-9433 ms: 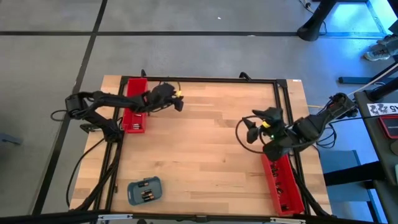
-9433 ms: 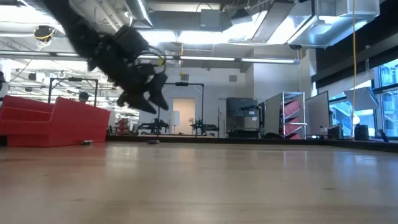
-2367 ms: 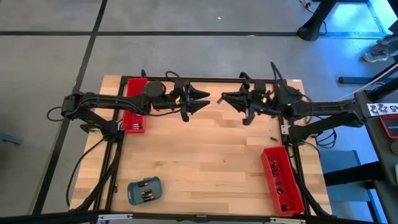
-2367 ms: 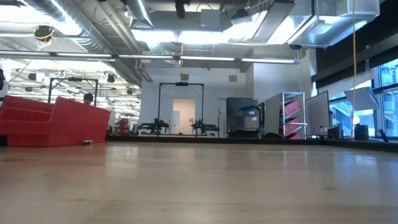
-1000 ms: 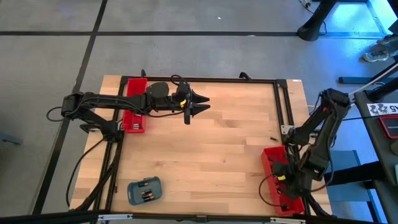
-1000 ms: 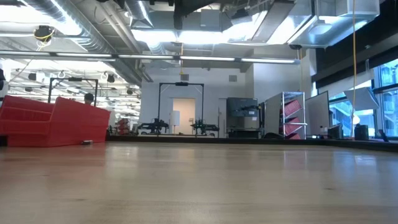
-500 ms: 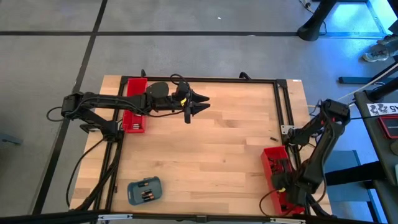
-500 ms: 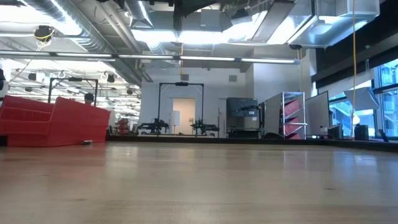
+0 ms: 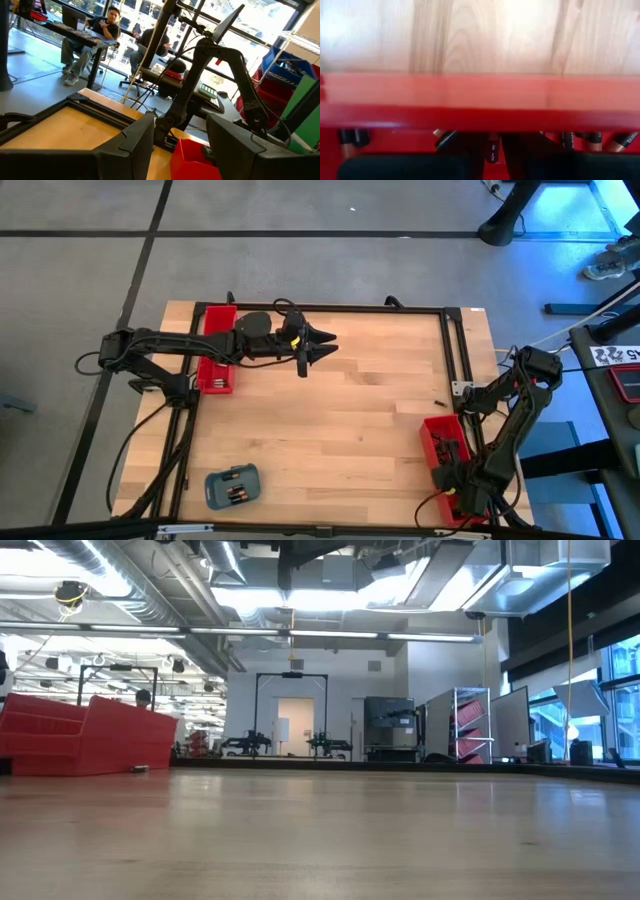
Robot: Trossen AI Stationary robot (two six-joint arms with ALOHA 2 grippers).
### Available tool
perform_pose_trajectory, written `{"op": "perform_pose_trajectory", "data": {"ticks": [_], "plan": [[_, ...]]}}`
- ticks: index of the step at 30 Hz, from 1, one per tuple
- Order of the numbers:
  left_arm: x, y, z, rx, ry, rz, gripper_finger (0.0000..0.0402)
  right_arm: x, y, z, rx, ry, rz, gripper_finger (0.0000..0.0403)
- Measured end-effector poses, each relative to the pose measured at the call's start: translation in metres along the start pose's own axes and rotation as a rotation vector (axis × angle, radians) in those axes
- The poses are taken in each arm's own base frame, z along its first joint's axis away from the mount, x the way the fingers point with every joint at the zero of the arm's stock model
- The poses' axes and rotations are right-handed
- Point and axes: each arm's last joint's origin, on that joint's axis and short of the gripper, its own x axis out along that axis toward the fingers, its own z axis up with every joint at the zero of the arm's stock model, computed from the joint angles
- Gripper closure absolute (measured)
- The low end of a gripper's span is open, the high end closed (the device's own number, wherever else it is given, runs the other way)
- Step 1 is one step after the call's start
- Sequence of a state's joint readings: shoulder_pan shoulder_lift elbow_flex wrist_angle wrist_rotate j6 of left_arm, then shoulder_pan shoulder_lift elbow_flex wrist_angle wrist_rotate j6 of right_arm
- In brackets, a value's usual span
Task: Sort batteries
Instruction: Put the small black battery into the bottom red bin
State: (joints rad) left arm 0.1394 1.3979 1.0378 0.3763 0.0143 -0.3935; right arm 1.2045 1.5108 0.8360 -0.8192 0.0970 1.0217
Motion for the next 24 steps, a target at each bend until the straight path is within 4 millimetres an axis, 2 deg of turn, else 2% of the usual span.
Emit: {"op": "perform_pose_trajectory", "data": {"ticks": [7, 15, 18, 24], "plan": [[0.000, 0.000, 0.000, 0.000, 0.000, 0.000, 0.0231, 0.000, -0.002, -0.001, 0.049, -0.004, -0.025, 0.0322], [0.000, 0.000, 0.000, 0.000, 0.000, 0.000, 0.0231, -0.008, -0.003, -0.004, 0.211, 0.126, -0.029, 0.0253], [0.000, 0.000, 0.000, 0.000, 0.000, 0.000, 0.0231, -0.019, 0.002, -0.002, 0.229, 0.176, -0.009, 0.0233], [0.000, 0.000, 0.000, 0.007, -0.001, 0.000, 0.0231, -0.067, 0.007, 0.009, 0.225, 0.125, -0.046, 0.0224]]}}
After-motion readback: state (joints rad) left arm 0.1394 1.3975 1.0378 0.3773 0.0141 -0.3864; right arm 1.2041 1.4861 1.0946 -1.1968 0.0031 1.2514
